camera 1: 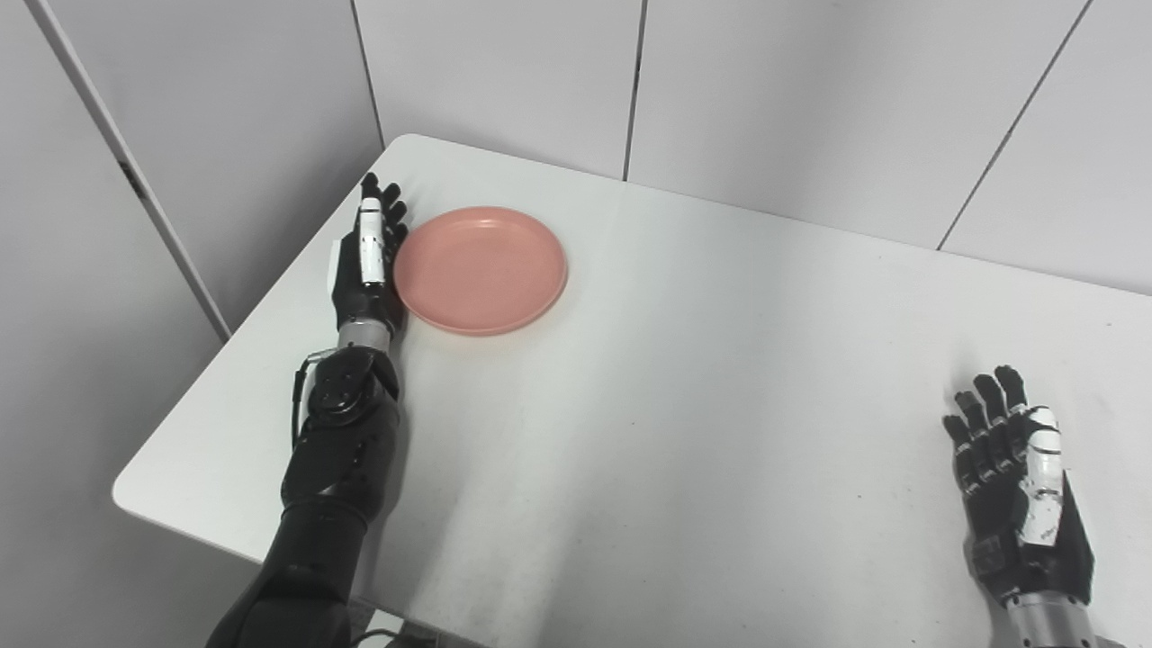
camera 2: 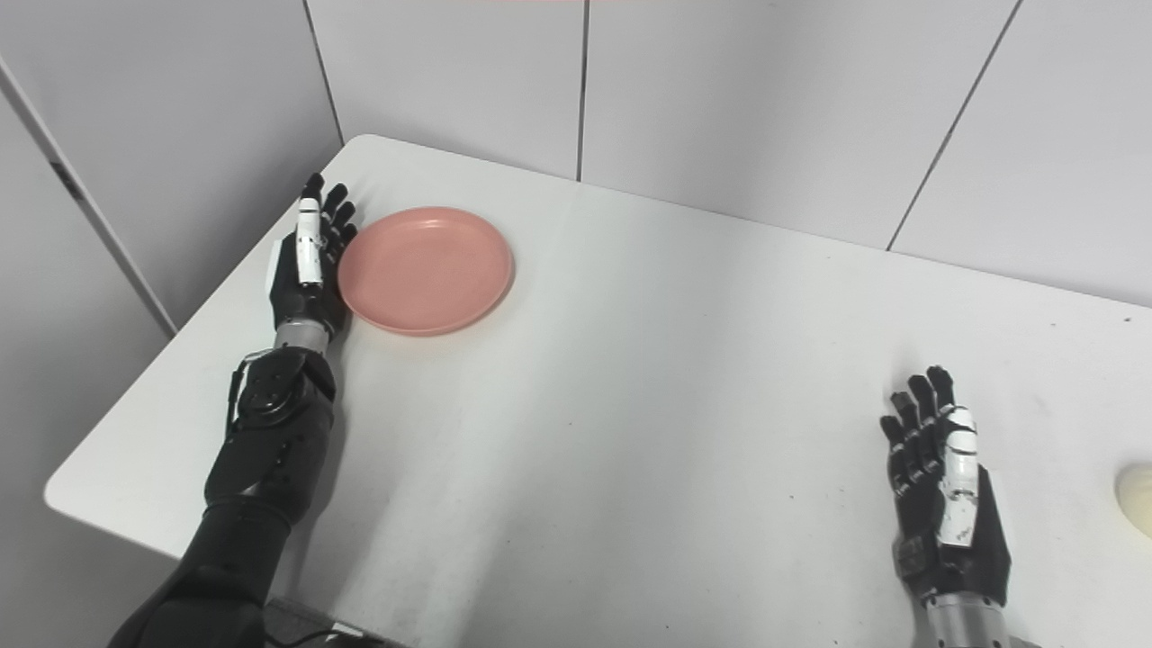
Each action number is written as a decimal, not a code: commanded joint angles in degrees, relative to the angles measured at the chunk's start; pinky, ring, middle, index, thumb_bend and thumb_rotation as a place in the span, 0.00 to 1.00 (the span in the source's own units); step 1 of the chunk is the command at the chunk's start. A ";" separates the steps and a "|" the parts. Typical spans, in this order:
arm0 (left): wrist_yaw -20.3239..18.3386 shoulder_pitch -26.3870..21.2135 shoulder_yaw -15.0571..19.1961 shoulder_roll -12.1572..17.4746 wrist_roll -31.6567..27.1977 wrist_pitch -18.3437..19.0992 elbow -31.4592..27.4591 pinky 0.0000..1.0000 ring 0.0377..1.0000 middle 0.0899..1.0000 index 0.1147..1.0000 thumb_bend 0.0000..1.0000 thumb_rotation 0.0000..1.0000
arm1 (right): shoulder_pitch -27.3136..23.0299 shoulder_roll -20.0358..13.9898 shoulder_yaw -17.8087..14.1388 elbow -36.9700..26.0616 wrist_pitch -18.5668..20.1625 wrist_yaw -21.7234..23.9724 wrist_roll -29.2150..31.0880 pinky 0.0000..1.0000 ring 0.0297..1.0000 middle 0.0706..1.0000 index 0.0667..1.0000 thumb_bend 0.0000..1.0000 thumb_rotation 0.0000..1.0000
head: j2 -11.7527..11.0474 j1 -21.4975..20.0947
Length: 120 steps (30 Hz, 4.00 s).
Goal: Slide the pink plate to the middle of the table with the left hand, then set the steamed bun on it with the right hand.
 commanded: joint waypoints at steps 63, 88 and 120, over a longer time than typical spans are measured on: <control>-21.85 11.71 -21.94 -9.34 -2.35 21.32 -20.54 1.00 0.99 0.99 1.00 0.37 1.00 | 1.06 6.86 5.06 3.68 -3.38 -5.09 -10.01 1.00 1.00 1.00 1.00 0.19 1.00 | 2.46 -25.81; -14.91 12.87 -17.54 -11.69 3.63 12.93 -19.78 1.00 0.98 0.98 1.00 0.41 1.00 | -5.50 3.03 0.43 2.45 -11.65 -8.82 -14.17 1.00 0.99 0.99 1.00 0.38 1.00 | 1.19 -32.97; -20.26 13.88 -16.59 -7.41 0.31 11.43 -15.10 0.99 0.98 0.98 0.99 0.39 1.00 | -8.44 -18.82 -6.90 -18.79 2.61 -11.79 -53.18 0.75 0.86 0.92 0.94 0.82 0.60 | -1.11 -47.54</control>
